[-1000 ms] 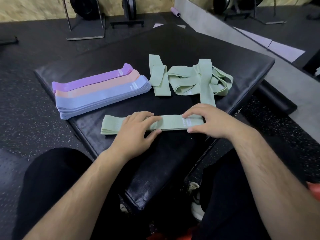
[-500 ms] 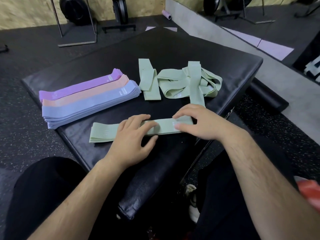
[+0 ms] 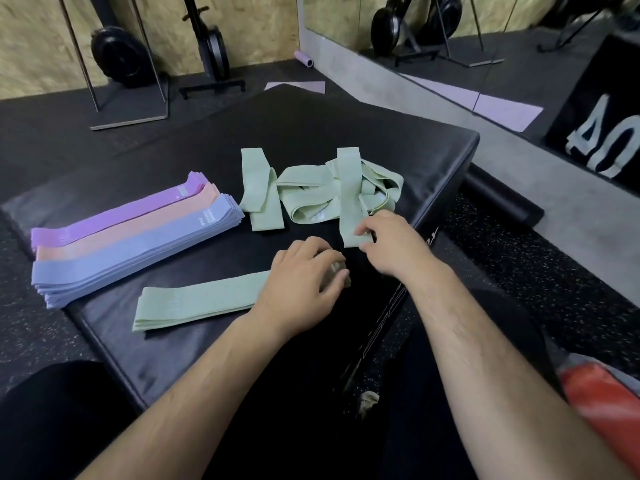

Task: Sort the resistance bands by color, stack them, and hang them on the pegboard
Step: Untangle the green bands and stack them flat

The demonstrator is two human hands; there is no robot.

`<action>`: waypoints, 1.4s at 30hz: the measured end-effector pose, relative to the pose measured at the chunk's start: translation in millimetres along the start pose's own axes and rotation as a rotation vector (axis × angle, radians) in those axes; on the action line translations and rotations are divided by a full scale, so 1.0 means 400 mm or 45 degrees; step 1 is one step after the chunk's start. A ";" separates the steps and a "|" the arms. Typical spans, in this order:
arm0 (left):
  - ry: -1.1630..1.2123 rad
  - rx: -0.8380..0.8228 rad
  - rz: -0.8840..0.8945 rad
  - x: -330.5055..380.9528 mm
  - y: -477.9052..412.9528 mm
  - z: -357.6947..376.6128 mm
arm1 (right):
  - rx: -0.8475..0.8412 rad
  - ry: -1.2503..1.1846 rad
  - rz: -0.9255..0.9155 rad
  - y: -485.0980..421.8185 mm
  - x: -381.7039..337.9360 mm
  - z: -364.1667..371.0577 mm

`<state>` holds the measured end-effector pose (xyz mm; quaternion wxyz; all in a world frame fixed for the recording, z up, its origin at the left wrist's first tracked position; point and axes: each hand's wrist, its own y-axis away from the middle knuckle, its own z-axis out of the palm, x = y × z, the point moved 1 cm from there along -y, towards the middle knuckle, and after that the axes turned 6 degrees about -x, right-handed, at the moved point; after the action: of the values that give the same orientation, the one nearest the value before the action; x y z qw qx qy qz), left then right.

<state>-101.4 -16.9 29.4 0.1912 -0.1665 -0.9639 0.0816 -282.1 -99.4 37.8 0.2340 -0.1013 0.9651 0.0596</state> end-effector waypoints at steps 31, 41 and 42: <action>0.262 0.449 -0.098 -0.153 0.115 -0.132 | 0.192 -0.259 -0.802 0.109 -0.288 0.073; 0.465 0.461 -0.215 -0.176 0.121 -0.163 | 0.188 -0.145 -0.625 0.039 -0.266 0.097; 0.503 0.452 -0.221 -0.177 0.123 -0.167 | 0.187 -0.150 -0.660 0.041 -0.274 0.098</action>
<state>0.9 10.2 55.5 0.4079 -0.0599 -0.8892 0.1983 -173.0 -58.8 55.1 0.3040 -0.3241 0.8934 -0.0666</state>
